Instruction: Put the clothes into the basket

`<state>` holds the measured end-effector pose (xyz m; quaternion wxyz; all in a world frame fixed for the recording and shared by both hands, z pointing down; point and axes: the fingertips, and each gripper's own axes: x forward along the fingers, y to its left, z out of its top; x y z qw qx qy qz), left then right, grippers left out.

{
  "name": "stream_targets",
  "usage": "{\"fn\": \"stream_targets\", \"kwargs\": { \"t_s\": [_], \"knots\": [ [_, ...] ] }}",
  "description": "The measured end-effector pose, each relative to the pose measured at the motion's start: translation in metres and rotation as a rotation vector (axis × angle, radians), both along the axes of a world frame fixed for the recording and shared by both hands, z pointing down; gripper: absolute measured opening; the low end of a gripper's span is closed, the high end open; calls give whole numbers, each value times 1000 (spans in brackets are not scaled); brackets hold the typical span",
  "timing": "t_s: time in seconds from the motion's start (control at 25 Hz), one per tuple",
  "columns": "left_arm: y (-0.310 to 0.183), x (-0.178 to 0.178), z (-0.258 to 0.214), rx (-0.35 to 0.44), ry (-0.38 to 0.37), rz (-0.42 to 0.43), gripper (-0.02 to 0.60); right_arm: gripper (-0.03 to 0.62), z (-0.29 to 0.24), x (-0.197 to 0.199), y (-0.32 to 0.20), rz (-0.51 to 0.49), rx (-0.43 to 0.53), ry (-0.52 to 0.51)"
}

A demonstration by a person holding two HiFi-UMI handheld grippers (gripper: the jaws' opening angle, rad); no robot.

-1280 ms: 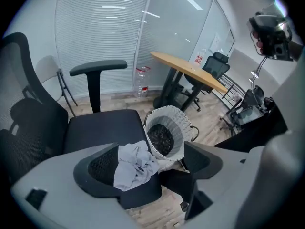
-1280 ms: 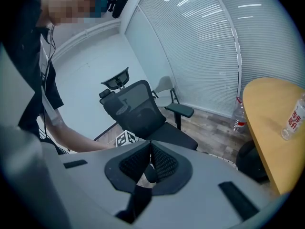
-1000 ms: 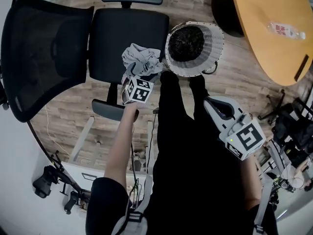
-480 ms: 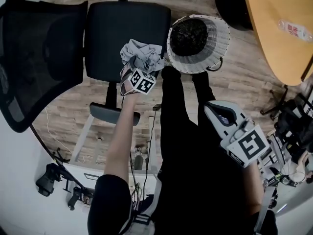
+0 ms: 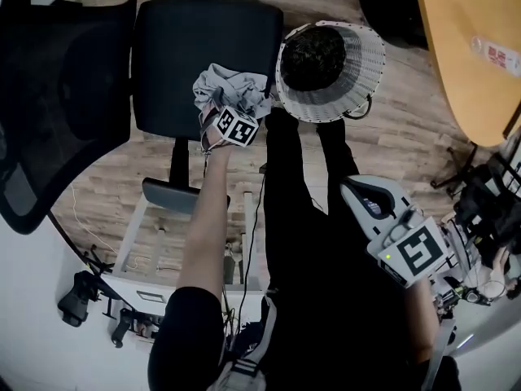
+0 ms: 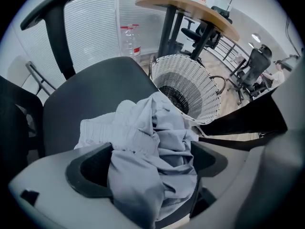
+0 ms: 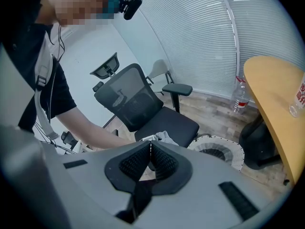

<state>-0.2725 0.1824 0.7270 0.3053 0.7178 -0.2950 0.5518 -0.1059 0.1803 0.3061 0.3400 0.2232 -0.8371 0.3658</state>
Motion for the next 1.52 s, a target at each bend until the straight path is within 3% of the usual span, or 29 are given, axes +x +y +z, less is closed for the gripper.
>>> {"fn": "stream_targets", "kwargs": {
  "t_s": [0.24, 0.72, 0.8, 0.96, 1.16, 1.52],
  "knots": [
    [3, -1, 22, -18, -15, -7, 514, 17, 7, 8, -2, 55, -24, 7],
    [-2, -1, 25, 3, -34, -34, 502, 17, 16, 16, 13, 38, -44, 15],
    [-3, -4, 23, 9, -44, -45, 453, 17, 16, 16, 13, 47, -42, 11],
    [-7, -10, 19, 34, -65, -63, 266, 17, 15, 12, 15, 50, -39, 4],
    [-4, -12, 13, 30, -60, -77, 109, 17, 8, 10, 19, 38, -24, -3],
    [5, -14, -18, 5, -50, -103, 91, 17, -19, 9, 16, 41, 60, -26]
  ]
}}
